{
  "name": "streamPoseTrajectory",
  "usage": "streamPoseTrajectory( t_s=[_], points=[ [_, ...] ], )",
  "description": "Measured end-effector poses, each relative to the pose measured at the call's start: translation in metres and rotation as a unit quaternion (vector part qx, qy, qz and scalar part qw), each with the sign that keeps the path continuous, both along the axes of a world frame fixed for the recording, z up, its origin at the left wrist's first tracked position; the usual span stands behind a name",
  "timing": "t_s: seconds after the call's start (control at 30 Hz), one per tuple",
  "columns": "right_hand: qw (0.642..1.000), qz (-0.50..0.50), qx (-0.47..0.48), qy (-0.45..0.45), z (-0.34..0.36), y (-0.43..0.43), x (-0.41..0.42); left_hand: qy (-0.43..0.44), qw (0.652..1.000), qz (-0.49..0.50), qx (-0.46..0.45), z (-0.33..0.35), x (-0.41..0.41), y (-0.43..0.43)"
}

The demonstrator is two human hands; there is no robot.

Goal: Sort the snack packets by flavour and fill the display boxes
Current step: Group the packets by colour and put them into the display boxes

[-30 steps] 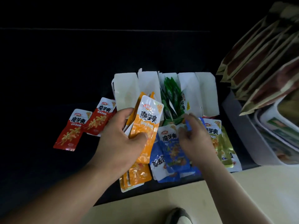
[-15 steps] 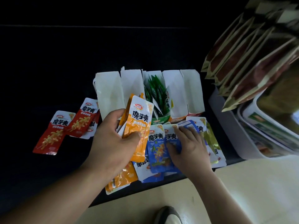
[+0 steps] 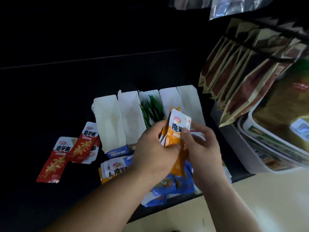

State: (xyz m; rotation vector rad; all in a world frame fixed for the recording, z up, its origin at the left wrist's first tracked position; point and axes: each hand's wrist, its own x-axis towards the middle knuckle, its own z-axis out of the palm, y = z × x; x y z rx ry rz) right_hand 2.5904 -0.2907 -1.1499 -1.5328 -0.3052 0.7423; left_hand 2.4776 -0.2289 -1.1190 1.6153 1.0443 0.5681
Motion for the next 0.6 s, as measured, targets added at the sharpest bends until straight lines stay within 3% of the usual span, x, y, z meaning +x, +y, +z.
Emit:
streamPoseTrajectory(
  t_s=[0.07, 0.23, 0.43, 0.6],
  points=[
    [0.999, -0.017, -0.017, -0.027, -0.006, 0.010, 0.014, 0.015, 1.000, 0.018, -0.001, -0.006, 0.019, 0.011],
    [0.998, 0.043, -0.014, 0.042, -0.017, 0.028, 0.043, 0.025, 0.998, 0.062, 0.012, -0.007, 0.048, 0.032],
    [0.989, 0.115, -0.020, 0.085, -0.016, 0.035, 0.050, -0.032, 0.996, 0.051, -0.067, -0.005, 0.049, 0.034],
    [0.994, 0.043, -0.004, 0.096, -0.013, 0.035, 0.041, -0.048, 0.994, 0.073, -0.061, -0.003, 0.030, 0.032]
  ],
)
